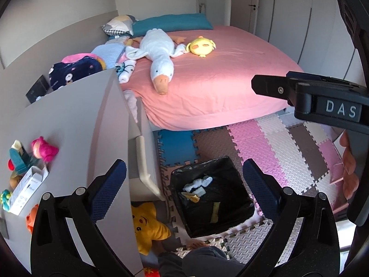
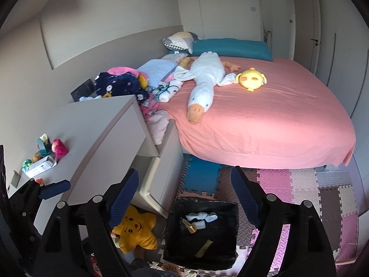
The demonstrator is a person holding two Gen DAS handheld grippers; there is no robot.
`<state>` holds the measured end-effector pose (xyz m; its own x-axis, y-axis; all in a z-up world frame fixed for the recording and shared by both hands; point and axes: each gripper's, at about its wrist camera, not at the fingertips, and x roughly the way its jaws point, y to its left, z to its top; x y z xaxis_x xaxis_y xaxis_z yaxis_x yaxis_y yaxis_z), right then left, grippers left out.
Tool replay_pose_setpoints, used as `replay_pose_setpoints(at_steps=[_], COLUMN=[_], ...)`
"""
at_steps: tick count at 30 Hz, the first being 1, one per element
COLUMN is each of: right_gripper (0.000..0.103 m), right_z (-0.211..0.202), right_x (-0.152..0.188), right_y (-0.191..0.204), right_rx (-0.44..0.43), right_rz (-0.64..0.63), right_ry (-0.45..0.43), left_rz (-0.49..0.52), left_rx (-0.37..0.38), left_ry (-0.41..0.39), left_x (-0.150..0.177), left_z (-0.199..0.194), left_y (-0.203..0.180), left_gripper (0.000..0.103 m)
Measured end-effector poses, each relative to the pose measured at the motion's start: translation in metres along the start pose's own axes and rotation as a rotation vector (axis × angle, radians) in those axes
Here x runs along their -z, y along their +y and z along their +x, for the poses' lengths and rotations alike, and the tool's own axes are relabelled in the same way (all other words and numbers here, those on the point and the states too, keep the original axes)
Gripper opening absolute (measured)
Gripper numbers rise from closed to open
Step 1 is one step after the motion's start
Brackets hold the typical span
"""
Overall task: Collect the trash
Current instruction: 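Move both open tools back over the desk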
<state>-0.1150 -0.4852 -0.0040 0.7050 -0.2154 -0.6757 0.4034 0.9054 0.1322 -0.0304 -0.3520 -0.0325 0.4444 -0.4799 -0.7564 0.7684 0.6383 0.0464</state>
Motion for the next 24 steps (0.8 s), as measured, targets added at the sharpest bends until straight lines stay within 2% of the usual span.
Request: replay_pose_setpoints(at_steps=[24], right_gripper=[0.085], right_z=[0.01], right_x=[0.005], right_y=[0.103], right_rx=[-0.155], right_rz=[-0.145], right_ry=[0.02], left_rz=[-0.119], left_rx=[-0.156], left_ry=[-0.027], left_x=[0.048], left_z=[-0.041], left_y=[0.091], left_gripper=[0.097])
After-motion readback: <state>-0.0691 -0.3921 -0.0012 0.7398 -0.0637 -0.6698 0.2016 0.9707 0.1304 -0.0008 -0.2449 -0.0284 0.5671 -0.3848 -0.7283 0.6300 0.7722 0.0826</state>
